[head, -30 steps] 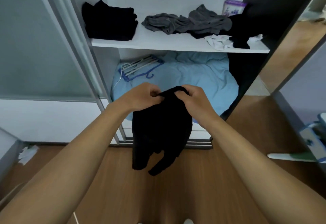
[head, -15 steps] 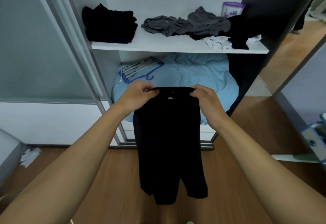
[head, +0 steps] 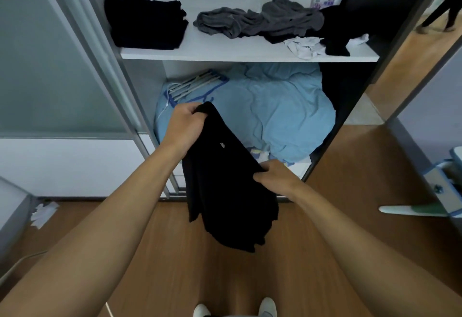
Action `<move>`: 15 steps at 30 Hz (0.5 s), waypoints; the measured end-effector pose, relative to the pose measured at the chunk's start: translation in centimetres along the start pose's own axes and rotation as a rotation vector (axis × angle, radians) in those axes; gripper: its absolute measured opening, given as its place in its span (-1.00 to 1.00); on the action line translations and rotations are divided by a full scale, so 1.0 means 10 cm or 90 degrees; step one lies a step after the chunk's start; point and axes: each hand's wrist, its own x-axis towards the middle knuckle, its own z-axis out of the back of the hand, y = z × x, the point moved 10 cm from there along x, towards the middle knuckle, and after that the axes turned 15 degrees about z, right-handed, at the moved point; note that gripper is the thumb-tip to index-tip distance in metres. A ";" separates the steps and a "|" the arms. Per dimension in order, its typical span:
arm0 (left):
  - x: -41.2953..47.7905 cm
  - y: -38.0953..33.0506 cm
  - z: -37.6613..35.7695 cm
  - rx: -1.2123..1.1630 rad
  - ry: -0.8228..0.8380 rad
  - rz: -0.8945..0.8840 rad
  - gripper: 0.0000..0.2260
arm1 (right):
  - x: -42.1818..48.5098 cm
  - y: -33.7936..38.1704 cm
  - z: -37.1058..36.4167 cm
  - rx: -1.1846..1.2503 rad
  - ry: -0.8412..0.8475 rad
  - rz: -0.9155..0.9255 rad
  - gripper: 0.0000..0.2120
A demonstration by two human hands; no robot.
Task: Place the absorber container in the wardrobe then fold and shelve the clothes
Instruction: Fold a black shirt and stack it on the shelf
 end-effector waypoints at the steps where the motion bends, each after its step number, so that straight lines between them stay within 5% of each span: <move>1: 0.00 -0.01 0.02 0.012 -0.006 -0.009 -0.83 | 0.00 -0.05 0.03 0.007 -0.026 -0.009 -0.76; 4: 0.09 0.13 0.19 0.099 -0.045 -0.014 -0.83 | -0.02 -0.07 0.40 0.074 -0.203 0.008 -0.69; 8: 0.25 0.63 0.48 0.246 -0.069 0.112 -0.66 | -0.05 0.30 0.92 0.068 -0.361 0.122 -0.81; 12: 0.22 0.85 0.54 0.154 -0.049 0.192 -0.56 | -0.04 0.71 1.05 0.002 -0.421 0.221 -0.86; 15: 0.22 0.70 0.55 0.044 -0.053 0.168 -0.74 | 0.13 0.58 0.97 -0.067 -0.310 0.139 -0.82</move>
